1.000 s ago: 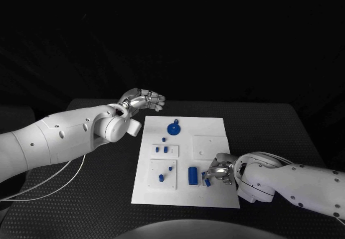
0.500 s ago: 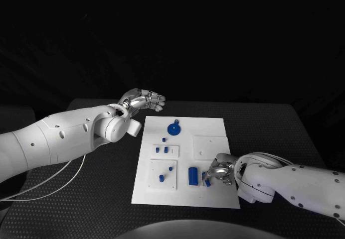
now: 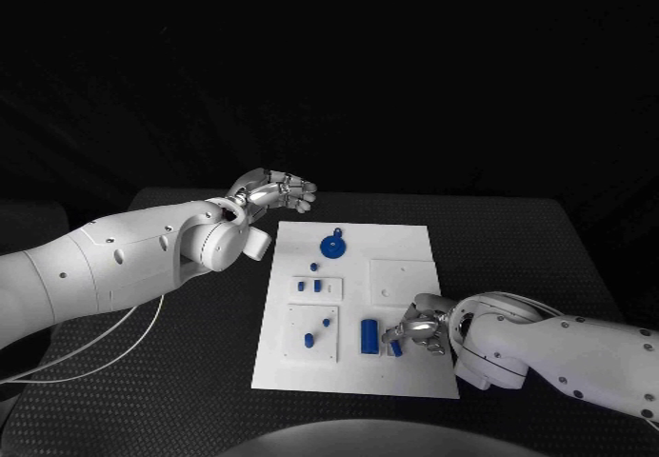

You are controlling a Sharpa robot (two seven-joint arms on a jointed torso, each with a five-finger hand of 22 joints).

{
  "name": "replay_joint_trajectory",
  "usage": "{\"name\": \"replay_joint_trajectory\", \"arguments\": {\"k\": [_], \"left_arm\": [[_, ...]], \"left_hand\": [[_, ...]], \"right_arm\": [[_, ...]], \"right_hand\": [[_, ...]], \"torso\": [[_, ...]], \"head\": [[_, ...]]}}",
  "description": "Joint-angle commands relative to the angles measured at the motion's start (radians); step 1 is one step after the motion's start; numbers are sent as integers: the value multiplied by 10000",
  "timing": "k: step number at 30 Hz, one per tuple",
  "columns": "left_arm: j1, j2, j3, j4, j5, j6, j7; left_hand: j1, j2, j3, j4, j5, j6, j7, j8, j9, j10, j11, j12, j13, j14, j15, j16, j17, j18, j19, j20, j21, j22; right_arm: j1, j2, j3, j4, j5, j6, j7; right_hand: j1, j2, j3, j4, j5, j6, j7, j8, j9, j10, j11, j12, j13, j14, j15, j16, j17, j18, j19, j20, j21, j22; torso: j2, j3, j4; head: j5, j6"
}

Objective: Assemble the parts on the task board

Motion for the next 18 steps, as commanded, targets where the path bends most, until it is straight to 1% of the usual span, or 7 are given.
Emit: {"name": "replay_joint_trajectory", "arguments": {"k": [1,6,8,18], "left_arm": [[10,6,6,21,41,120,57],[10,4,6,27,41,127,56],[10,-5,6,25,40,122,42],[10,-7,6,22,36,121,33]], "left_hand": [[-95,-1,-4,69,-4,-60,3,48,-11,-60,-6,16,-12,65,-27,-36,15,1,58,25,-63,85],[-98,-2,-4,74,-3,-60,3,49,-12,-60,-6,16,-13,65,-27,-41,20,1,57,25,-66,87],[-101,0,-4,78,-2,-60,3,49,-12,-60,-6,16,-13,66,-27,-43,22,1,57,26,-68,88],[-106,-4,-5,85,0,-60,3,51,-13,-62,-6,16,-14,66,-26,-51,31,1,57,25,-74,93]], "right_arm": [[-15,-13,-1,47,50,186,180],[-15,-104,-1,101,50,236,193],[-15,-146,-1,114,61,274,192],[-15,-299,-1,238,210,418,214]], "right_hand": [[-40,-100,12,69,-55,-45,6,45,15,13,-18,-53,13,18,-59,-29,14,170,-1,-100,-10,78],[-67,-119,0,101,-55,-44,4,50,21,13,-20,-53,16,16,-61,-28,15,170,-3,-106,-10,79],[-94,-121,-7,136,-56,-42,2,56,27,14,-22,-52,19,16,-62,-25,16,170,-5,-111,-10,80],[-141,-65,8,223,-54,-44,-3,64,39,18,-28,-52,25,14,-66,-22,19,170,-6,-123,-10,81]], "torso": [[0,8,-4],[0,6,-7],[1,10,-8],[2,5,-12]], "head": [[4,0],[8,-6],[7,-10],[-6,10]]}}
